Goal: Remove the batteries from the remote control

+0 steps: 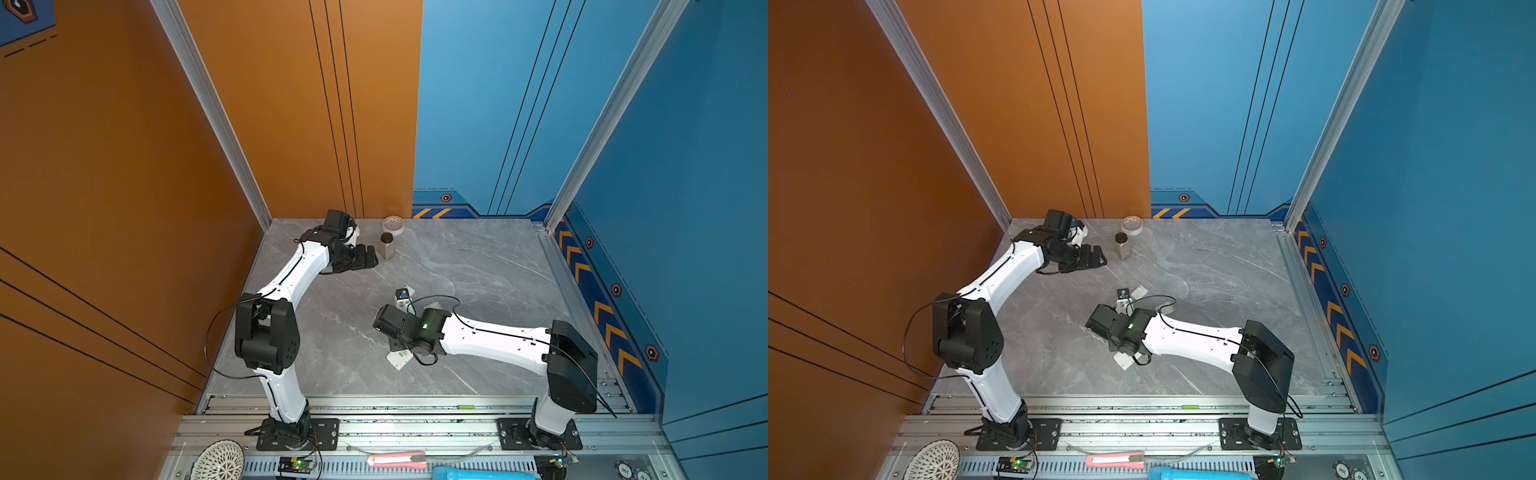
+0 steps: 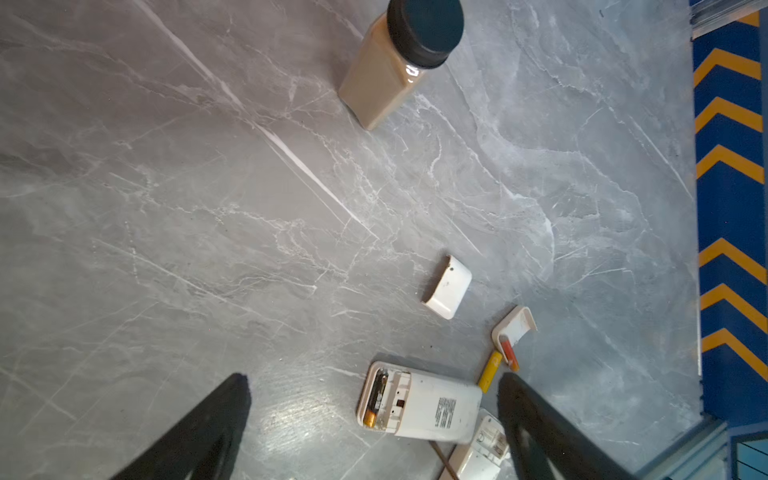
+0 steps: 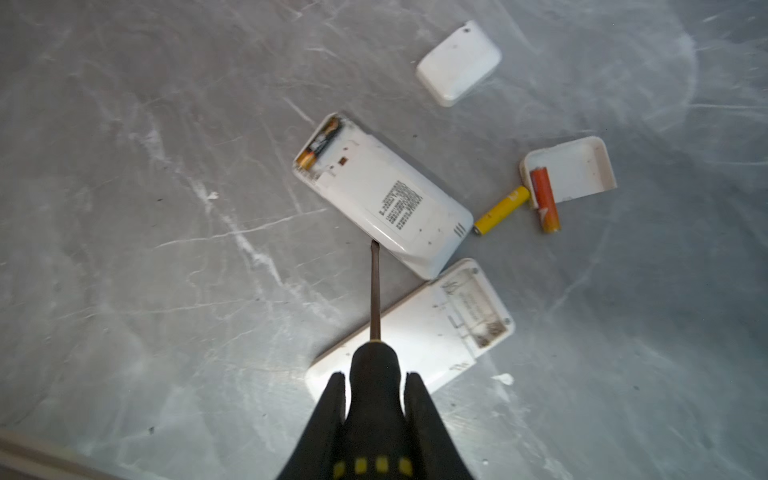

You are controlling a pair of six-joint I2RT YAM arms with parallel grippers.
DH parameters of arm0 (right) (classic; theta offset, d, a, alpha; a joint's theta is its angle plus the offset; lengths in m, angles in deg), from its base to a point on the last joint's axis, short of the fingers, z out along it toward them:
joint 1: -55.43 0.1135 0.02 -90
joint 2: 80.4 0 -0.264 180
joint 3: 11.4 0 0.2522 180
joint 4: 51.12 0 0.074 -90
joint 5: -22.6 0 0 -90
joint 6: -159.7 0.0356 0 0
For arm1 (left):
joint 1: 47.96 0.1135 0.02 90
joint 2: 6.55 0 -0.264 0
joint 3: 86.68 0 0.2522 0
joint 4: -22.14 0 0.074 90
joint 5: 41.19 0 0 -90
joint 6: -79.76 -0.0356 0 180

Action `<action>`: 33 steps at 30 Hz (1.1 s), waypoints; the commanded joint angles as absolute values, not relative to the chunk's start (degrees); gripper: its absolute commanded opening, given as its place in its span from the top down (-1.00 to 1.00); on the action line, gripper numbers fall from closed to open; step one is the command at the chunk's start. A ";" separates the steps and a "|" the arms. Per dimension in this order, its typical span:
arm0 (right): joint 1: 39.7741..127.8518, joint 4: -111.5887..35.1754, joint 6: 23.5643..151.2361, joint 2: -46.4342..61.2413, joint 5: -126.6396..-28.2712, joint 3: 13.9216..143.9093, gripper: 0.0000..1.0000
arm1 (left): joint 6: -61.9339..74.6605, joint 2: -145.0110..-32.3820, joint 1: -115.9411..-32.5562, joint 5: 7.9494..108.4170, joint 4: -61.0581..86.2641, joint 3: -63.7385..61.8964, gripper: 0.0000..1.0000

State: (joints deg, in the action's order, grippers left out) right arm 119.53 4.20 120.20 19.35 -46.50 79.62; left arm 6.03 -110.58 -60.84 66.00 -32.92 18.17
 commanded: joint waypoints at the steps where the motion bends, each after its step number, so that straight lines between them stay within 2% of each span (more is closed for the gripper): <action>1: 117.37 9.99 120.58 16.80 -42.63 77.69 1.00 | 5.71 -111.66 -62.21 69.18 -32.31 17.51 -0.85; 9: 116.45 0.39 114.04 12.34 -47.40 74.60 1.00 | 7.76 -111.43 -63.69 70.03 -30.74 9.12 -0.75; 12: 117.68 -3.33 112.46 10.20 -49.91 73.15 1.00 | 9.11 -112.39 -63.24 67.47 -30.77 5.78 -0.36; 16: 120.25 -4.85 109.89 10.92 -50.88 75.38 1.00 | 10.94 -114.13 -62.37 69.48 -28.50 2.64 -0.13; 22: 121.42 -5.55 109.06 14.37 -52.69 78.40 1.00 | 9.09 -118.31 -62.77 76.96 -25.61 3.18 0.06; 25: 121.94 -5.39 108.75 15.00 -52.76 79.58 1.00 | 9.61 -118.59 -62.85 76.90 -25.52 1.96 0.12; 33: 122.42 -4.49 107.87 18.48 -51.23 82.01 1.00 | 9.98 -121.08 -63.64 76.14 -25.80 0.78 0.48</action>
State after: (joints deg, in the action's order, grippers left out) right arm 122.21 -5.37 109.25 17.18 -52.59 79.38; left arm 10.18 -119.61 -63.03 75.36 -25.37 1.34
